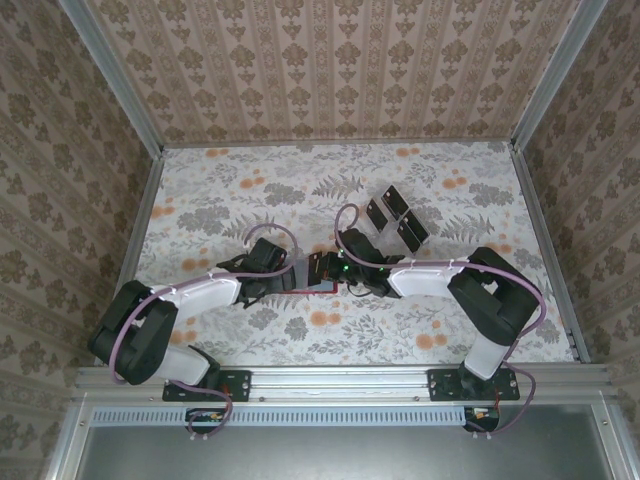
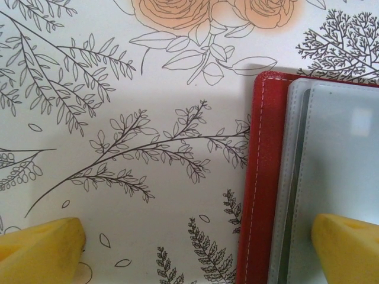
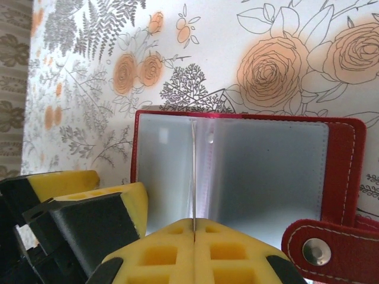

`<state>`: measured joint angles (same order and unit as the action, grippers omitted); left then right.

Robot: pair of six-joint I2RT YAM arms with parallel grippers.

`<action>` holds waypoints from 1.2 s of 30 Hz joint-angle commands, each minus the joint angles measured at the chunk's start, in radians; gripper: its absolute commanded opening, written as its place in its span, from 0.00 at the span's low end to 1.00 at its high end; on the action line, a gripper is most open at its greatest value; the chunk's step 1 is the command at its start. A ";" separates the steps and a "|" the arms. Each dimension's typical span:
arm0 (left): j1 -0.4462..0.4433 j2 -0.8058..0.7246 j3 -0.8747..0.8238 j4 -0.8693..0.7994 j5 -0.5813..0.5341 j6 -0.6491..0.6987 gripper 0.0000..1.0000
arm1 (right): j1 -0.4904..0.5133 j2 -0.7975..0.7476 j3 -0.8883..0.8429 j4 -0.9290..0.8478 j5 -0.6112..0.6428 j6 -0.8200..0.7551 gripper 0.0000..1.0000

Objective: Put the credit cards into the card holder

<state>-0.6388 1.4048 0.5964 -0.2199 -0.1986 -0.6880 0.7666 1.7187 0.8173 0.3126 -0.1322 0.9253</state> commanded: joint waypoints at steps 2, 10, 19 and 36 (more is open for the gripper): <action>0.011 0.003 -0.042 -0.076 -0.024 -0.018 1.00 | -0.029 -0.005 -0.055 0.194 -0.073 0.025 0.00; 0.011 0.008 -0.047 -0.072 -0.022 -0.018 1.00 | -0.061 0.045 -0.098 0.347 -0.148 0.072 0.00; 0.011 0.008 -0.048 -0.071 -0.026 -0.018 1.00 | -0.066 0.092 -0.126 0.409 -0.164 0.108 0.00; 0.013 0.011 -0.055 -0.069 -0.026 -0.020 1.00 | -0.067 0.135 -0.150 0.461 -0.174 0.133 0.00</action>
<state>-0.6388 1.3983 0.5831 -0.2008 -0.2050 -0.6880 0.7048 1.8351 0.6758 0.7326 -0.2863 1.0447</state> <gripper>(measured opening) 0.997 0.068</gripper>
